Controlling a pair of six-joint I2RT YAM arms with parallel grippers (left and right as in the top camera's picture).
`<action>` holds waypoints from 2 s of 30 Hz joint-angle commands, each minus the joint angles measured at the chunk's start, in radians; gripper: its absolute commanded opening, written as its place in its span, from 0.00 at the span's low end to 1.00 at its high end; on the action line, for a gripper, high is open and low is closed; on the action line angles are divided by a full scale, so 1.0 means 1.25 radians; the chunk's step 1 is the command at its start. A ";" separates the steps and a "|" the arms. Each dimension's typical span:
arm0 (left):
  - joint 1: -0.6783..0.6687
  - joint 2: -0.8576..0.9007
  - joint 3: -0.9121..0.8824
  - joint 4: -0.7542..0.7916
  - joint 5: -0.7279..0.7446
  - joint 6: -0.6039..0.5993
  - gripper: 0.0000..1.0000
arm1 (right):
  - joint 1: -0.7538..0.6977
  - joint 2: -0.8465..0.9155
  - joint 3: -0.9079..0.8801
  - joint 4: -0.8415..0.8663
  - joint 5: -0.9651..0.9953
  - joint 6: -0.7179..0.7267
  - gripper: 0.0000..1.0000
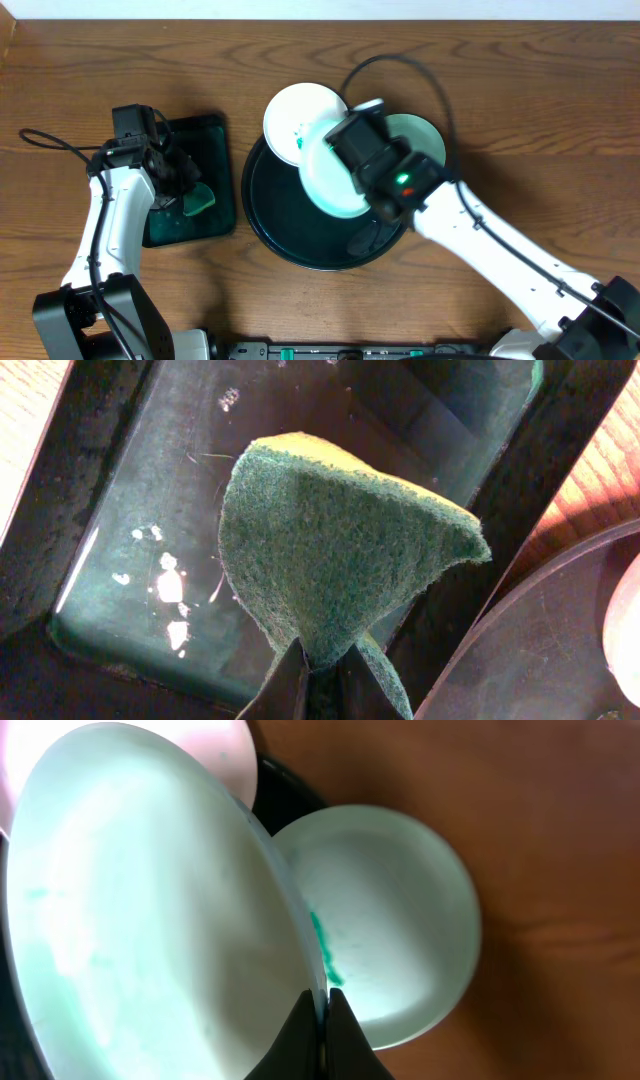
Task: Clean dirty plates on tray and stack at the side
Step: 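Carry the plate right and set it on the table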
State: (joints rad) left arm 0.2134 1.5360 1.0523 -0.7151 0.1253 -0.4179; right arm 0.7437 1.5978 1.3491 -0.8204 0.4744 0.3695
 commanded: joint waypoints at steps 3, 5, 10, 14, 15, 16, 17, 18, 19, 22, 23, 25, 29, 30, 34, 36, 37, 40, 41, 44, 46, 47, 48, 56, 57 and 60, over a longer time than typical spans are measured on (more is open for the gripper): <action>0.001 -0.003 -0.001 -0.001 -0.001 0.011 0.07 | -0.139 -0.022 0.018 0.056 -0.265 0.154 0.01; 0.001 -0.003 -0.001 -0.002 -0.001 0.011 0.07 | -0.196 -0.027 0.018 0.090 -0.333 0.156 0.01; 0.001 -0.003 -0.001 -0.002 -0.001 0.011 0.07 | -0.384 -0.037 0.018 0.124 -0.459 0.198 0.01; 0.001 -0.003 -0.001 -0.002 -0.001 0.011 0.07 | -0.605 -0.034 0.018 0.111 -0.549 0.176 0.01; 0.001 -0.003 -0.001 -0.002 -0.001 0.011 0.07 | -0.659 -0.033 0.018 0.107 -0.558 0.162 0.01; 0.001 -0.003 -0.001 -0.002 -0.001 0.011 0.07 | -0.694 -0.032 0.018 0.102 -0.561 0.153 0.01; 0.001 -0.003 -0.001 -0.002 -0.001 0.011 0.07 | -0.736 -0.032 0.018 0.095 -0.564 0.145 0.01; 0.001 -0.003 -0.001 -0.002 -0.001 0.011 0.07 | -0.773 -0.030 0.018 0.089 -0.570 0.133 0.01; 0.001 -0.003 -0.001 -0.002 -0.001 0.011 0.06 | -0.807 -0.027 0.018 0.085 -0.569 0.121 0.01; 0.001 -0.003 -0.001 -0.002 -0.001 0.011 0.07 | -0.893 -0.006 0.018 0.068 -0.569 0.103 0.01; 0.001 -0.003 -0.001 -0.002 -0.001 0.011 0.07 | -0.919 0.006 0.018 0.062 -0.569 0.098 0.01; 0.001 -0.003 -0.001 -0.002 -0.001 0.011 0.07 | -0.958 0.036 0.018 0.060 -0.569 0.088 0.01; 0.001 -0.003 -0.001 -0.007 -0.001 0.011 0.07 | -1.006 0.117 0.018 0.064 -0.569 0.077 0.01; 0.001 -0.003 -0.001 -0.009 -0.001 0.011 0.07 | -1.010 0.140 0.018 0.070 -0.569 0.077 0.01; 0.001 -0.003 -0.001 -0.014 -0.001 0.014 0.07 | -1.012 0.231 0.018 0.107 -0.569 0.074 0.01; 0.001 -0.003 -0.001 -0.014 -0.001 0.013 0.07 | -1.013 0.271 0.018 0.120 -0.569 0.074 0.01; 0.001 -0.003 -0.001 -0.015 -0.001 0.013 0.07 | -1.013 0.292 0.018 0.126 -0.567 0.074 0.01; 0.001 -0.003 -0.001 -0.016 -0.001 0.014 0.07 | -1.014 0.339 0.018 0.140 -0.559 0.068 0.01; 0.001 -0.003 -0.001 -0.017 -0.001 0.014 0.07 | -1.014 0.351 0.018 0.139 -0.557 0.068 0.01; 0.001 -0.003 -0.001 -0.020 -0.001 0.014 0.07 | -1.013 0.363 0.018 0.114 -0.562 0.061 0.13; 0.001 -0.003 -0.001 -0.020 -0.002 0.017 0.07 | -1.012 0.352 0.019 0.099 -0.595 0.049 0.19; 0.001 -0.003 -0.001 -0.020 -0.002 0.017 0.07 | -1.011 0.343 0.019 0.097 -0.611 0.042 0.22; 0.001 -0.003 -0.001 -0.020 -0.002 0.017 0.07 | -1.008 0.324 0.019 0.095 -0.628 0.036 0.24; 0.001 -0.003 -0.001 -0.020 -0.002 0.017 0.07 | -0.934 0.077 0.020 0.103 -0.635 -0.084 0.70; 0.001 -0.003 -0.001 -0.020 -0.002 0.017 0.07 | -0.916 0.044 0.020 0.103 -0.635 -0.121 0.72; 0.001 -0.003 -0.001 -0.020 -0.002 0.017 0.07 | -0.846 -0.023 0.020 0.095 -0.638 -0.246 0.93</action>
State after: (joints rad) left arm 0.2134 1.5360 1.0523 -0.7364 0.1253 -0.4141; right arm -0.3897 1.6329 1.3663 -0.6914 -0.3012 0.2581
